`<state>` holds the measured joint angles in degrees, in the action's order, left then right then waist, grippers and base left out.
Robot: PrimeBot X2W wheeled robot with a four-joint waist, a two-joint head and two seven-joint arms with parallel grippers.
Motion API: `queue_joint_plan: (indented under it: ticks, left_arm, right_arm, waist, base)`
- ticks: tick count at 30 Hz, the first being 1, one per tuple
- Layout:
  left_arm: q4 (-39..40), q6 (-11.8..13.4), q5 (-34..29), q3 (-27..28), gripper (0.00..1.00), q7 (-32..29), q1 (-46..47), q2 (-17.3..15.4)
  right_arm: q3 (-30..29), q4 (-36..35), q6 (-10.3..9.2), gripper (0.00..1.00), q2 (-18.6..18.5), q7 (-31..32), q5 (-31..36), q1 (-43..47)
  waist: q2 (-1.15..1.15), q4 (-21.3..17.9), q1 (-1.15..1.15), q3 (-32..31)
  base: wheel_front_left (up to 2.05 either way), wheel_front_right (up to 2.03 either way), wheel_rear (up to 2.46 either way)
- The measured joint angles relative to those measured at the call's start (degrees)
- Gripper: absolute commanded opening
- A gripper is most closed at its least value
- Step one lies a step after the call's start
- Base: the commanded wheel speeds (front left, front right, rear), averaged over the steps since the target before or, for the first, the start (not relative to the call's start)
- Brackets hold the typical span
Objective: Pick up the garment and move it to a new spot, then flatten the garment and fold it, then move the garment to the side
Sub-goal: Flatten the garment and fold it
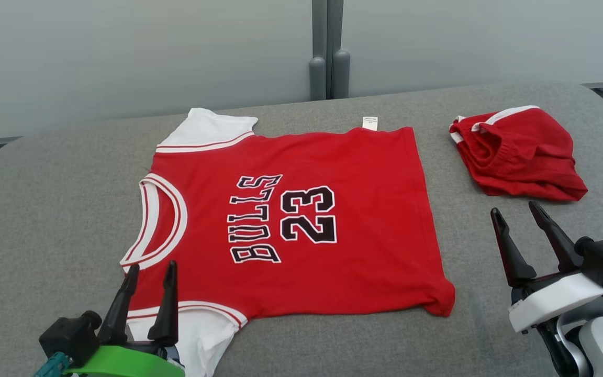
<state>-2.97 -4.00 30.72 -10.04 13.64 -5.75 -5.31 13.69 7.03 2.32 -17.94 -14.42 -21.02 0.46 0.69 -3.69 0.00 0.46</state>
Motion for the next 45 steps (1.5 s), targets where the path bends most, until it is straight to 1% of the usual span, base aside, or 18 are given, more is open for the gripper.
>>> queue_joint_plan:
  ticks: [2, 4, 6, 11, 17, 20, 23, 27, 29, 39, 45]
  left_arm:
    - [0.11, 0.54, -0.64, -0.32, 1.0, 0.09, 0.0, 0.48]
    - [0.18, 0.93, -0.83, -0.58, 1.0, 0.1, 0.0, 0.73]
    - [0.2, 1.94, -1.26, -0.48, 1.0, 0.11, 0.01, 0.89]
    - [0.31, 3.78, -2.43, 0.38, 1.0, 0.56, 0.01, 1.08]
    - [0.01, 5.5, -4.77, 0.22, 1.0, 0.59, 0.01, 1.09]
    - [-0.11, 6.14, -5.78, 0.24, 1.0, 0.59, -0.01, 1.09]
    - [-0.23, 6.87, -6.47, 0.32, 1.0, 0.59, -0.07, 1.13]
    - [-0.25, 7.25, -6.93, 0.42, 1.0, 0.6, -0.12, 1.18]
    - [-0.3, 7.33, -7.31, 0.49, 1.0, 0.6, -0.14, 1.19]
    - [-0.82, 8.09, -7.58, 0.75, 1.0, 0.6, -0.36, 1.25]
    - [-0.87, 8.1, -7.58, 0.76, 1.0, 0.62, -0.36, 1.4]
  right_arm:
    - [-0.02, -0.67, -0.01, 1.0, 0.38, 0.0, 0.08, -0.01]
    - [-0.36, -1.27, -0.8, 1.0, 1.04, 0.0, 0.09, -0.02]
    - [-0.81, -1.85, -1.36, 1.0, 1.97, 0.0, 0.09, -0.03]
    - [-0.48, -2.44, -2.02, 1.0, 3.94, 0.0, 0.52, -0.2]
    - [-0.38, -2.68, -3.55, 1.0, 6.25, -0.01, 1.42, -0.87]
    - [-0.42, -2.64, -4.9, 1.0, 7.39, -0.01, 1.87, -0.87]
    - [-0.35, -2.36, -5.46, 1.0, 8.29, -0.01, 2.42, -0.76]
    - [0.26, -1.47, -5.55, 1.0, 9.4, -0.01, 2.44, 0.57]
    - [0.36, -1.08, -5.89, 1.0, 9.56, 0.0, 2.49, 1.28]
    - [0.23, -0.77, -5.95, 1.0, 10.34, -0.01, 3.46, 1.51]
    - [-0.03, -0.81, -5.95, 1.0, 10.55, -0.01, 3.61, 1.5]
  waist:
    - [0.0, 0.02, 0.0, -0.6]
    - [0.0, 0.11, 0.0, -1.02]
    - [0.0, 0.28, 0.0, -1.3]
    - [0.0, 0.52, 0.0, -1.88]
    - [0.0, 0.53, 0.0, -2.28]
    - [0.0, 0.57, 0.0, -2.45]
    - [0.0, 0.62, 0.0, -2.52]
    - [0.0, 0.7, 0.0, -2.5]
    - [0.0, 0.75, 0.0, -2.45]
    - [0.0, 0.65, 0.0, -2.15]
    - [0.0, 0.59, 0.0, -2.01]
  base:
    - [0.0, 0.0, 0.0]
    - [0.0, 0.0, 0.0]
    - [0.0, 0.0, 0.0]
    - [0.0, 0.0, 0.0]
    - [0.0, 0.0, 0.0]
    - [0.0, 0.0, 0.0]
    - [0.0, 0.0, 0.0]
    - [0.0, 0.0, 0.0]
    - [0.0, 0.0, 0.0]
    - [0.0, 0.0, 0.0]
    - [0.0, 0.0, 0.0]
